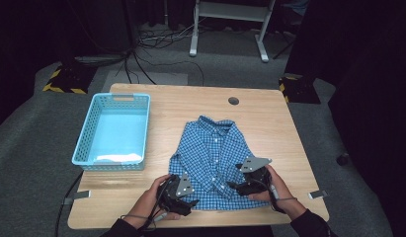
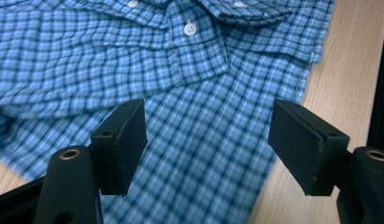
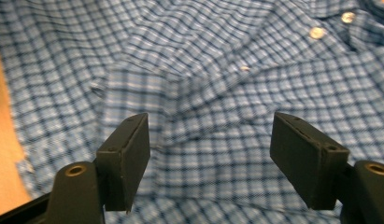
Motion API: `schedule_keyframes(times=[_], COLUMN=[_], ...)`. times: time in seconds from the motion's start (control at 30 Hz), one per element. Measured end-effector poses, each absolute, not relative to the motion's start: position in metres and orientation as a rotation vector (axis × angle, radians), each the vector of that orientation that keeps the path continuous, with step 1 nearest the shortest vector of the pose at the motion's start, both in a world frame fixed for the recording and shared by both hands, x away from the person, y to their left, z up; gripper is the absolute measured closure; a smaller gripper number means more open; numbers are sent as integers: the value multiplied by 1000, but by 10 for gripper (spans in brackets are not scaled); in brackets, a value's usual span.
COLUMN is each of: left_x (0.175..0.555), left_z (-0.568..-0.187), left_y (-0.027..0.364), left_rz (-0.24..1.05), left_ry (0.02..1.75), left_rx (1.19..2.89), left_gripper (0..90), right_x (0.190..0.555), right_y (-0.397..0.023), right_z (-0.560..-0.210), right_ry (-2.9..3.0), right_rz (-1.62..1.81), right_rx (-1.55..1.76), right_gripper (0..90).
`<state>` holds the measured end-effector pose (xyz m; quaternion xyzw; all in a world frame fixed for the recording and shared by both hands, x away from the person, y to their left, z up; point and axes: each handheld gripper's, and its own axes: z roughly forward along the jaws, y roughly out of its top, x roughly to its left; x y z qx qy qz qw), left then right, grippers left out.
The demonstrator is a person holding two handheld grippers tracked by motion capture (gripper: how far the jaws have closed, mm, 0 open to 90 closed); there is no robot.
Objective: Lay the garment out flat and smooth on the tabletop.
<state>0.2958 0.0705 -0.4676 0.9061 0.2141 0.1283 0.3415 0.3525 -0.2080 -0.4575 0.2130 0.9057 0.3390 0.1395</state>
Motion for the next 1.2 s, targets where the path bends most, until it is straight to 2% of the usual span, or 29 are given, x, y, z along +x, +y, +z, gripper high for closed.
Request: schedule_keyframes(times=[0.33,0.63,0.8,0.97,1.2], left_x=[324,335,335,331,326], left_z=[-476,-486,-492,-494,-496], left_y=[52,57,58,60,59], left_rz=[329,314,284,252,246], left_ry=[564,621,641,652,633], left_rx=[2374,2378,2370,2348,2327], left_gripper=[280,279,268,281,286], right_x=[337,332,336,337,340], right_y=[-183,-169,-173,-176,-188], right_z=[-465,-478,-481,-480,-473], right_ry=[2684,2699,2696,2698,2687], right_rz=[970,886,876,873,905], right_rx=[533,508,562,553,569], right_gripper=[295,303,378,549,653])
